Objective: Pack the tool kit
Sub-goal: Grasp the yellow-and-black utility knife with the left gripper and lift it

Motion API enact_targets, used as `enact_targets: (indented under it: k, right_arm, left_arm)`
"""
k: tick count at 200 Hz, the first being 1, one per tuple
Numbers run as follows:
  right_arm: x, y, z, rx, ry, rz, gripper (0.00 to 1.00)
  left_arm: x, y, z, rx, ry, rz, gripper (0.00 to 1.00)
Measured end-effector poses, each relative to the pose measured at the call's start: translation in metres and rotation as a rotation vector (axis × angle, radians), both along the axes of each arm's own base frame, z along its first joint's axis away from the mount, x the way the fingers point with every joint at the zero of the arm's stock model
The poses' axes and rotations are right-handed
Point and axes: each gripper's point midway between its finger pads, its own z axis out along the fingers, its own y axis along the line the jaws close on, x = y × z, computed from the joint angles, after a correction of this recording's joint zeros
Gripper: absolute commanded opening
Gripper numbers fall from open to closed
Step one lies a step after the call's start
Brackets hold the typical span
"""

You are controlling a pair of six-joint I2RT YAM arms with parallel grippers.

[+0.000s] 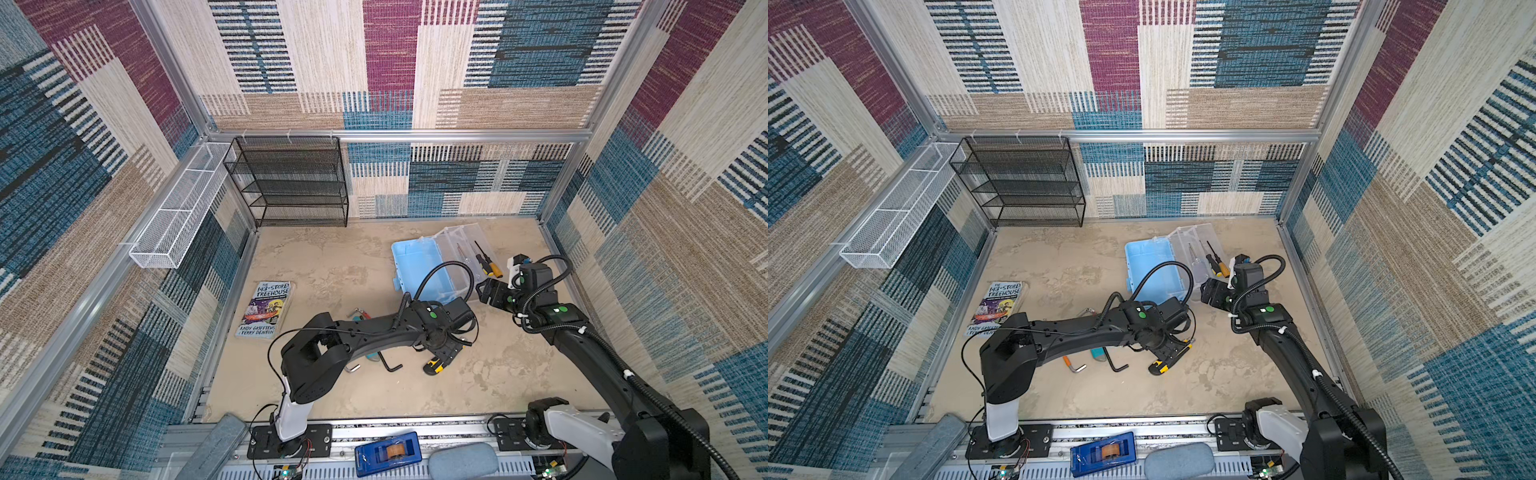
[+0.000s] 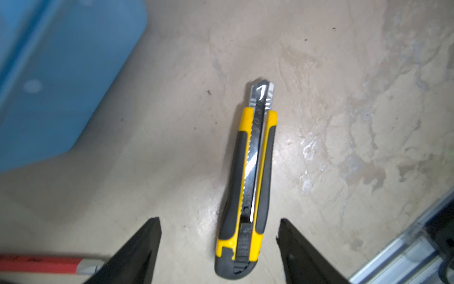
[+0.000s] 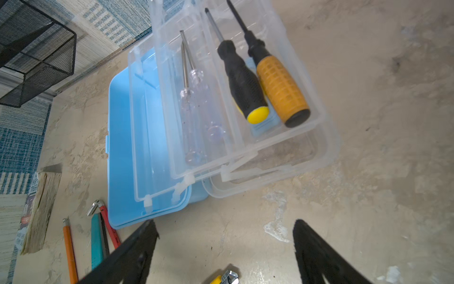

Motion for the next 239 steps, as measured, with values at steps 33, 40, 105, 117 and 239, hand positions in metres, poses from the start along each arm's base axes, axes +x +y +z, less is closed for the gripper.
enact_targets:
  k: [33, 40, 105, 117, 239]
  right_arm:
    - [0.0, -0.024, 0.008, -0.014, -0.029, -0.057, 0.91]
    - [-0.001, -0.027, 0.008, -0.015, -0.031, -0.066, 0.91]
    - [-0.004, -0.029, 0.002, -0.01, -0.016, -0.063, 0.91]
    - [-0.004, -0.029, 0.002, -0.01, -0.014, -0.062, 0.91]
    - [-0.004, -0.028, 0.0, -0.001, -0.006, -0.052, 0.92]
  left_arm:
    - [-0.006, -0.016, -0.011, -0.009, 0.023, -0.083, 0.7]
    - [-0.007, -0.017, -0.015, -0.002, 0.027, -0.101, 0.68]
    - [-0.019, -0.013, -0.037, 0.046, 0.062, -0.141, 0.61]
    - [-0.019, -0.013, -0.04, 0.052, 0.064, -0.14, 0.58]
    - [-0.017, -0.008, -0.046, 0.041, 0.041, -0.116, 0.19]
